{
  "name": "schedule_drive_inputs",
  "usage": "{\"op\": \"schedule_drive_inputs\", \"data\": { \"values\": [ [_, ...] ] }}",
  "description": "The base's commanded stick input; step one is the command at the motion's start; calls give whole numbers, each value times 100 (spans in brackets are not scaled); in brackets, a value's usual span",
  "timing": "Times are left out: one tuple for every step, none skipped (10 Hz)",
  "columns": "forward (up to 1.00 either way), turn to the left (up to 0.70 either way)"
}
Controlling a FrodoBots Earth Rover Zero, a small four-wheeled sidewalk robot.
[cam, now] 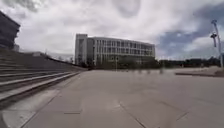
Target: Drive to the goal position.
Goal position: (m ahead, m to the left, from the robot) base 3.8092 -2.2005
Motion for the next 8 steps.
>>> {"op": "schedule_drive_inputs", "data": {
  "values": [
    [70, 36],
    [70, 36],
    [70, 36],
    [70, 36],
    [70, 36],
    [70, 36],
    [70, 36],
    [70, 36]
  ]
}}
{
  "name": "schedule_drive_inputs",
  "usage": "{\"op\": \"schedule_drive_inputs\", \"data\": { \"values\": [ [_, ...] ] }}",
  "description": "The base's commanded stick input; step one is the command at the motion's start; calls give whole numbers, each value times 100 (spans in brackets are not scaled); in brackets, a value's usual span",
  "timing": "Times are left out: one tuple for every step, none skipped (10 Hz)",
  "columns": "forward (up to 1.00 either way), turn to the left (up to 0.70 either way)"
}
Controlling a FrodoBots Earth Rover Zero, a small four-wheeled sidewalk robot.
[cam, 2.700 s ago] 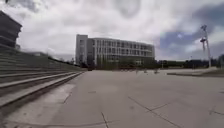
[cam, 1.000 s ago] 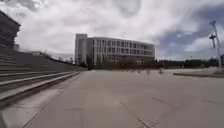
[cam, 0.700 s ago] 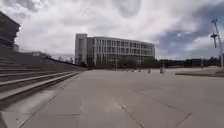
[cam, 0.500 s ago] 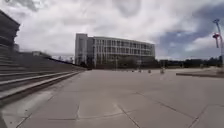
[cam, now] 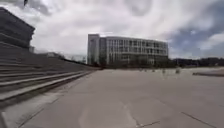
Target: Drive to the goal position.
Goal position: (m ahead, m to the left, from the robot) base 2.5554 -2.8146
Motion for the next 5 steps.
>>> {"op": "schedule_drive_inputs", "data": {
  "values": [
    [70, 24],
    [70, 4],
    [70, 1],
    [70, 1],
    [70, 1]
  ]
}}
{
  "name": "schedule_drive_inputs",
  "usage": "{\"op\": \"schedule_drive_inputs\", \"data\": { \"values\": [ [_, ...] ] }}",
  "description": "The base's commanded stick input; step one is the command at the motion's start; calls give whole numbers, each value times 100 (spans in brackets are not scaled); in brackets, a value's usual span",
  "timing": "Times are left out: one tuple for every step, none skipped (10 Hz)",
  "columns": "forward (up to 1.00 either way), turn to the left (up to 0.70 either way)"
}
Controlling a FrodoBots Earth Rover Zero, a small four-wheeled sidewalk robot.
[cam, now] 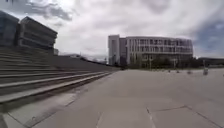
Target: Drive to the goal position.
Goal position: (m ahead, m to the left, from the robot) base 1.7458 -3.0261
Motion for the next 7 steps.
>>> {"op": "schedule_drive_inputs", "data": {
  "values": [
    [70, 1],
    [70, 1],
    [70, 1],
    [70, 1],
    [70, 1],
    [70, 1],
    [70, 1]
  ]
}}
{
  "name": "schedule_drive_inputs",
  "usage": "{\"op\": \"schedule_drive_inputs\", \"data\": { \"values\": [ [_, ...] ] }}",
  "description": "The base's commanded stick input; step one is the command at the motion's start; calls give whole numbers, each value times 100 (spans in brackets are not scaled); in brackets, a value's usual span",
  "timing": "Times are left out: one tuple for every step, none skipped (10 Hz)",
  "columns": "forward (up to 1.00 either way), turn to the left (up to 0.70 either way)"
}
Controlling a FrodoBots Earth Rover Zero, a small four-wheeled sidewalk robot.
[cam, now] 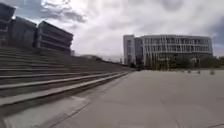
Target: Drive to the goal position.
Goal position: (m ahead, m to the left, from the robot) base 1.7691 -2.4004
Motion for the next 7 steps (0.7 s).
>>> {"op": "schedule_drive_inputs", "data": {
  "values": [
    [70, -20],
    [70, -34],
    [70, -34],
    [70, -34],
    [70, -34],
    [70, -34],
    [70, -34]
  ]
}}
